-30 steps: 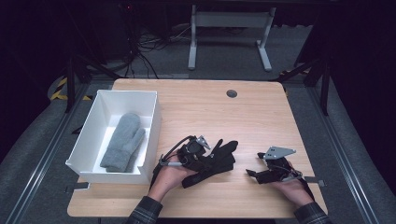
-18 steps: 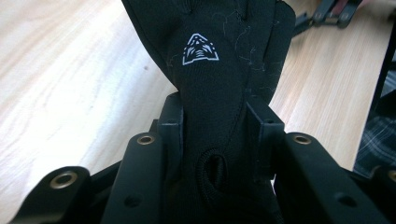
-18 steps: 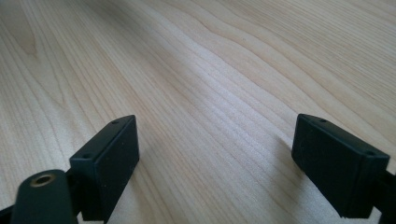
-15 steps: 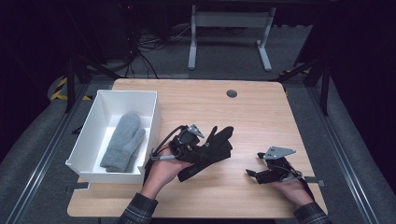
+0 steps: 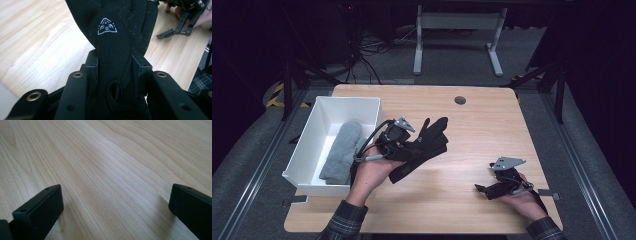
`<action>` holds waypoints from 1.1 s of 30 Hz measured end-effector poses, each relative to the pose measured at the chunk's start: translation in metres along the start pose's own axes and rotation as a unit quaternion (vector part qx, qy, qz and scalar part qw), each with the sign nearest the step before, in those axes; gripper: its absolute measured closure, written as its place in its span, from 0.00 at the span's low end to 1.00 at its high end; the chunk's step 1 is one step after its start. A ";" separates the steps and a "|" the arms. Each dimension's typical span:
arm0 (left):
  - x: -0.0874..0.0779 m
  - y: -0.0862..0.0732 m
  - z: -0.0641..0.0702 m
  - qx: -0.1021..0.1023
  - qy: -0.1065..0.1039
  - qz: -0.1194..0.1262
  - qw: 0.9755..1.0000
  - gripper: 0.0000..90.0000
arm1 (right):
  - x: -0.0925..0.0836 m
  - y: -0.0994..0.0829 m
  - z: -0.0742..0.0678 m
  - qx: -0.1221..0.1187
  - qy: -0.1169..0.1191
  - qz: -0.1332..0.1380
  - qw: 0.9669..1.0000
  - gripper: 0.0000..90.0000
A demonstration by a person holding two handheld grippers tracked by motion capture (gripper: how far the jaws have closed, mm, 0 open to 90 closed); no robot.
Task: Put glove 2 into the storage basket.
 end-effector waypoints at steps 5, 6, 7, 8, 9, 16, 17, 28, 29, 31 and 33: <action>-0.015 -0.004 -0.008 -0.009 0.013 0.008 1.000 0.72 | 0.000 0.000 0.000 0.000 0.001 0.000 1.000 0.00; -0.019 -0.005 -0.010 -0.013 0.016 0.011 1.000 0.72 | 0.000 0.000 0.000 0.000 0.001 0.000 1.000 0.00; -0.025 -0.006 -0.014 -0.020 0.021 0.016 0.999 0.72 | 0.000 0.000 0.000 0.000 0.001 0.000 1.000 0.00; -0.029 -0.008 -0.017 -0.024 0.024 0.020 0.999 0.72 | 0.000 0.000 0.000 0.000 0.001 0.000 1.000 0.00; -0.029 -0.008 -0.017 -0.024 0.024 0.020 0.999 0.72 | 0.000 0.000 0.000 0.000 0.001 0.000 1.000 0.00; -0.055 -0.022 -0.038 -0.063 0.048 0.039 0.996 0.72 | 0.000 0.000 0.000 0.000 0.000 0.000 1.000 0.00; -0.061 -0.027 -0.044 -0.070 0.056 0.043 0.995 0.72 | 0.000 0.000 0.000 0.000 0.000 0.000 1.000 0.00; -0.089 -0.071 -0.085 -0.158 0.098 0.053 0.981 0.72 | 0.000 0.000 0.000 0.000 0.000 0.000 1.000 0.00; -0.091 -0.076 -0.088 -0.167 0.102 0.054 0.979 0.72 | 0.000 0.000 0.000 0.000 0.000 0.000 1.000 0.00; -0.093 -0.085 -0.095 -0.187 0.112 0.054 0.974 0.72 | 0.000 0.000 0.000 0.000 0.000 0.000 1.000 0.00; -0.092 -0.091 -0.100 -0.200 0.120 0.050 0.971 0.72 | 0.000 0.000 0.000 0.000 0.000 0.000 1.000 0.00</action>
Point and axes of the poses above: each handheld gripper's, and its own axes: x roughly forward along the jaws, y roughly out of its top, z roughly to its right, the point moved 2 cm from there along x, roughly forward along the jaws, and after that the axes turned 11 degrees about -z, right-handed, at the moved point
